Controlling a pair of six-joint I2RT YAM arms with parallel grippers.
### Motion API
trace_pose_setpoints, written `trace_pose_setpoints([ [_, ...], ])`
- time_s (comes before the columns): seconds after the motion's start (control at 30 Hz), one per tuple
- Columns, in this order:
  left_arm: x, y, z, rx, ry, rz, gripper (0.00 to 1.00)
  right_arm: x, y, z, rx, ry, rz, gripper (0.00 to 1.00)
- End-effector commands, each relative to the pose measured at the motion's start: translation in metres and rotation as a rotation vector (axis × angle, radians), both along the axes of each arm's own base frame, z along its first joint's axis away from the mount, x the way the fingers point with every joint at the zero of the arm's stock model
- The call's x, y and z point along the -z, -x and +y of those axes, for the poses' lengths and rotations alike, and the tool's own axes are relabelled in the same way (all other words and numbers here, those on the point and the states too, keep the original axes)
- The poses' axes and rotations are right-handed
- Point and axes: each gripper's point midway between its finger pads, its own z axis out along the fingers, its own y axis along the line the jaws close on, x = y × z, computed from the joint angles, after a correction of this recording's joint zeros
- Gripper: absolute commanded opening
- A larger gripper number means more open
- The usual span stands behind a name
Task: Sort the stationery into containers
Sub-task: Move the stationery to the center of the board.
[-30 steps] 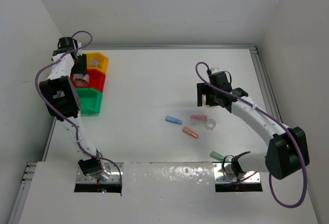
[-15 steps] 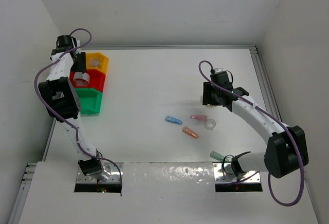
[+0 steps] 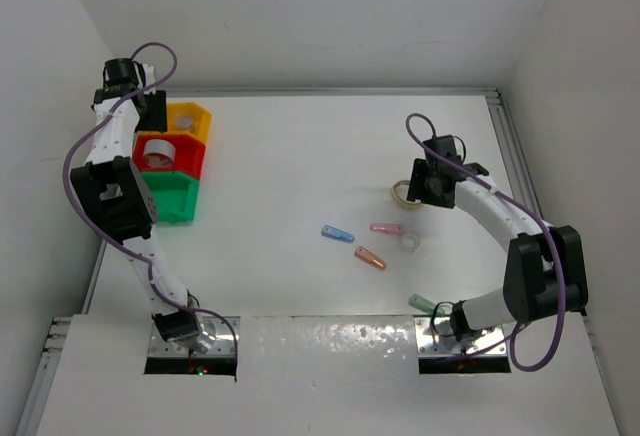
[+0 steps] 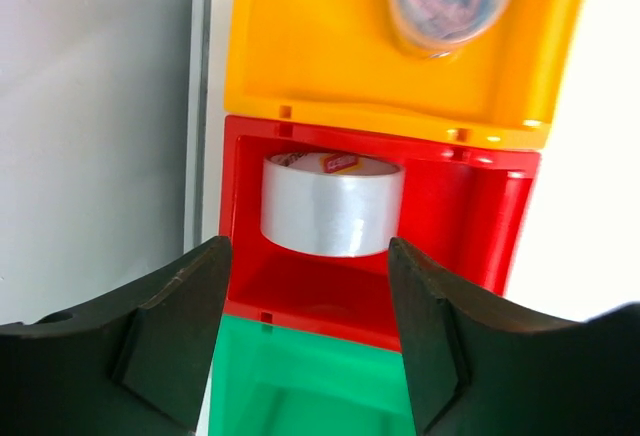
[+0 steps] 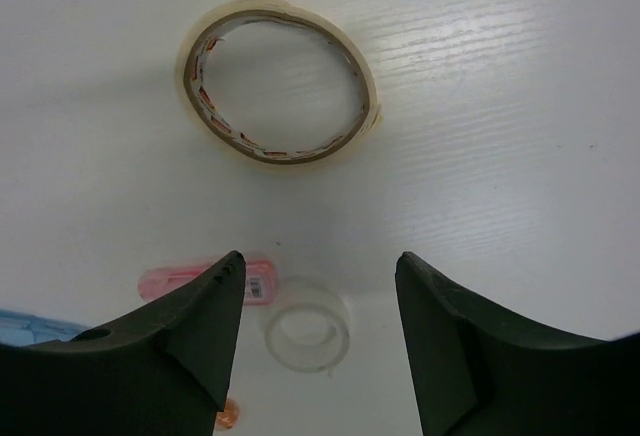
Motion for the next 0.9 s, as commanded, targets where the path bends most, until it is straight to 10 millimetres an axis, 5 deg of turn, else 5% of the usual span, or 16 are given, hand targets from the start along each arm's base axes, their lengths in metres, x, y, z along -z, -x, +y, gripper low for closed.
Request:
trace_pose_setpoints([
  [0.0, -0.043, -0.001, -0.016, 0.064, -0.005, -0.094, 0.6, -0.006, -0.001, 0.005, -0.004, -0.023, -0.016, 0.61],
  [0.1, -0.041, 0.004, -0.019, 0.084, -0.006, -0.073, 0.48, 0.006, 0.01, 0.003, 0.007, -0.025, 0.005, 0.61],
  [0.23, -0.021, 0.017, -0.005, 0.073, -0.048, 0.007, 0.17, 0.007, 0.011, 0.007, -0.005, -0.043, 0.005, 0.61],
  [0.4, 0.004, 0.023, -0.001, 0.073, -0.034, 0.086, 0.21, 0.007, 0.009, 0.01, -0.014, -0.052, 0.006, 0.62],
  [0.6, -0.017, 0.014, -0.028, 0.127, 0.013, 0.018, 0.32, 0.01, 0.014, 0.007, -0.017, -0.041, 0.025, 0.64],
  [0.77, -0.036, 0.012, -0.073, 0.219, 0.069, -0.028, 0.39, 0.033, 0.061, 0.005, 0.005, -0.064, 0.171, 0.4],
  [0.87, -0.043, 0.015, -0.085, 0.223, 0.122, -0.054, 0.4, 0.038, 0.076, 0.006, 0.03, -0.096, 0.158, 0.35],
])
